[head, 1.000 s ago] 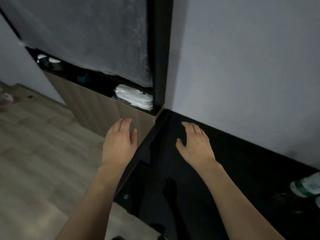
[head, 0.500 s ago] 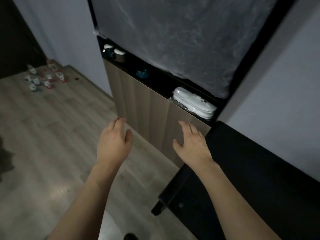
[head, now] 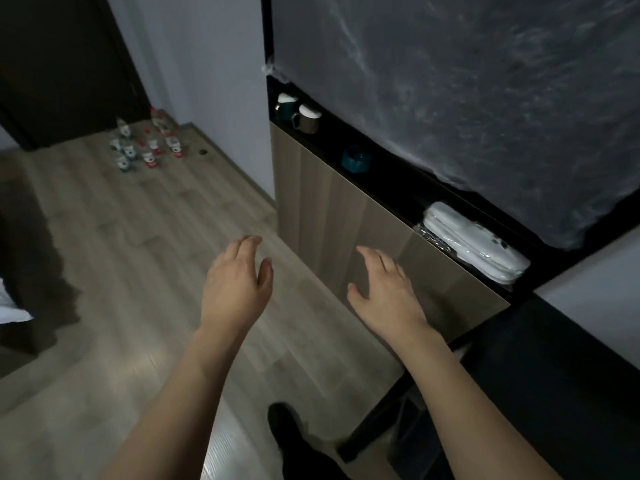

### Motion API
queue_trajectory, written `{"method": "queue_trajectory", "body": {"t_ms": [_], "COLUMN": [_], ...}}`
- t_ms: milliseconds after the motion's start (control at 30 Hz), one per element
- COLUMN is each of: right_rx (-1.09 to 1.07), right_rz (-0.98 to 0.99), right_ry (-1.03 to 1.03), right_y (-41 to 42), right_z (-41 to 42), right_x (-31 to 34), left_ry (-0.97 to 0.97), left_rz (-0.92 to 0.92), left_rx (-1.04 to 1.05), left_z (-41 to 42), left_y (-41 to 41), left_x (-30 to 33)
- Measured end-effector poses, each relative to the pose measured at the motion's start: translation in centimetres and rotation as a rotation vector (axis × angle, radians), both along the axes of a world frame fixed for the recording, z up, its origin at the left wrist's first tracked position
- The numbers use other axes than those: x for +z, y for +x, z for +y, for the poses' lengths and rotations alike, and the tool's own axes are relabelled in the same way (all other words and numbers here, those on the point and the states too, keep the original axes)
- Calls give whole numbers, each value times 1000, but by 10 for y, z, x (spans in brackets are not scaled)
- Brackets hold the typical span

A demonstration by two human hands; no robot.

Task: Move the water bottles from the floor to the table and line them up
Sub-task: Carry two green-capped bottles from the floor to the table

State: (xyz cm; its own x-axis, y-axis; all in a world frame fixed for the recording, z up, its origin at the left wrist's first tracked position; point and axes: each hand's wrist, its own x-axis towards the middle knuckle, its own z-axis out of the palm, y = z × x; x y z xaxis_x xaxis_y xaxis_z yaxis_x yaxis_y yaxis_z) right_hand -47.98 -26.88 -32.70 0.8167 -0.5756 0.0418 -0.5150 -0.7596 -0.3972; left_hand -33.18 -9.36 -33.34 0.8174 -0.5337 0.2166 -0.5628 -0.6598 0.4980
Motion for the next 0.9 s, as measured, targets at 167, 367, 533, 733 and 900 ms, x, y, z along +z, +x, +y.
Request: {"method": "queue_trajectory", "body": {"t_ms": [167, 367, 533, 733, 900], "right_rx": [20, 50, 34, 18, 4], "right_rz": [-27, -46, -64, -48, -29], "right_ry": [25, 64, 51, 55, 6], "right_y": [79, 166, 226, 303, 386], "right_z": [-17, -45, -62, -64, -53], "right_x": [-10, -7, 0, 0, 0], "left_ry": [37, 69, 47, 28, -8], "left_rz": [-17, -65, -58, -37, -32], "left_rx": [16, 11, 8, -10, -17], "left_z": [-16, -49, -70, -80, -72], "left_y": [74, 162, 226, 305, 389], "left_x": [-6, 11, 16, 7, 3]}}
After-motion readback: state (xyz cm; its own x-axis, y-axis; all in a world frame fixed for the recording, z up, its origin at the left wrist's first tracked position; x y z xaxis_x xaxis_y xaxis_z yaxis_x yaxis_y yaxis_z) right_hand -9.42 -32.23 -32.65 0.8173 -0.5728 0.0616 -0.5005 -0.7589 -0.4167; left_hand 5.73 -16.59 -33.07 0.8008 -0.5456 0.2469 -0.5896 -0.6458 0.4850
